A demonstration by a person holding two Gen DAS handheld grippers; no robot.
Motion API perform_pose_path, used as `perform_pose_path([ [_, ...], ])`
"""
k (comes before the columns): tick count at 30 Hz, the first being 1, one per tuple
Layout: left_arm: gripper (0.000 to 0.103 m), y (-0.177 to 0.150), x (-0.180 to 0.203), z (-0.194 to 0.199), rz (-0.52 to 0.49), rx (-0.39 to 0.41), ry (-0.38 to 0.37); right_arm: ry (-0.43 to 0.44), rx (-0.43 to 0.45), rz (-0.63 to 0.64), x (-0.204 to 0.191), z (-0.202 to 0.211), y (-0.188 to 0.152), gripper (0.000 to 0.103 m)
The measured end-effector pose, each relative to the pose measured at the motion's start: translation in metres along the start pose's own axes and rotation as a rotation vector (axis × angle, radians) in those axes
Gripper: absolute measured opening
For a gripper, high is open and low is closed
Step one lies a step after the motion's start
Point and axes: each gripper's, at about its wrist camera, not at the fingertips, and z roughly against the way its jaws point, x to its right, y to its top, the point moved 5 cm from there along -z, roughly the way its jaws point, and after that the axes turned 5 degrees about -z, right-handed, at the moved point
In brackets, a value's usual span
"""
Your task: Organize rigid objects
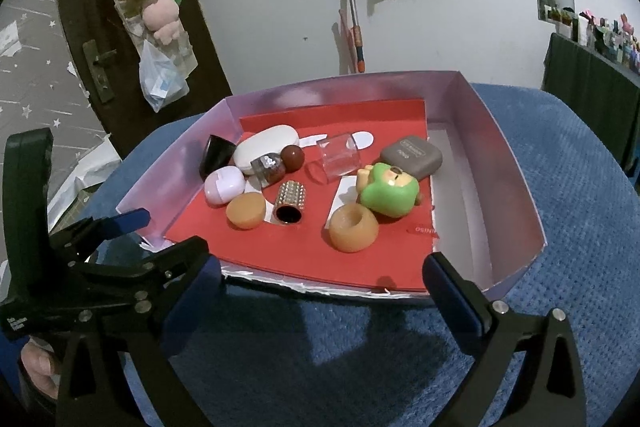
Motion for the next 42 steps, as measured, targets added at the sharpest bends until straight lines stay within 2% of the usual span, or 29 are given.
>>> perform_pose_path([
  [9,0.103,-0.002,-0.002,-0.004,0.023,-0.013,-0.033,0.010,-0.003,-0.012,0.001,0.000,-0.001,0.103],
  [22,0.103,0.002,0.000,0.028,0.009,0.059,-0.029,0.040,0.040,-0.009,-0.007,0.020,0.007,0.103],
  [26,0.103,-0.003,-0.002,0.039,0.025,0.074,-0.033,0.047,0.056,-0.012,-0.010,0.033,0.005,0.103],
  [30,0.103,-0.012,-0.008,0.048,0.058,0.085,-0.001,0.036,0.061,-0.006,-0.013,0.044,-0.001,0.103],
  [42,0.103,-0.043,-0.007,0.046,0.059,0.043,0.023,-0.018,0.039,-0.027,-0.005,0.052,-0.030,0.103],
])
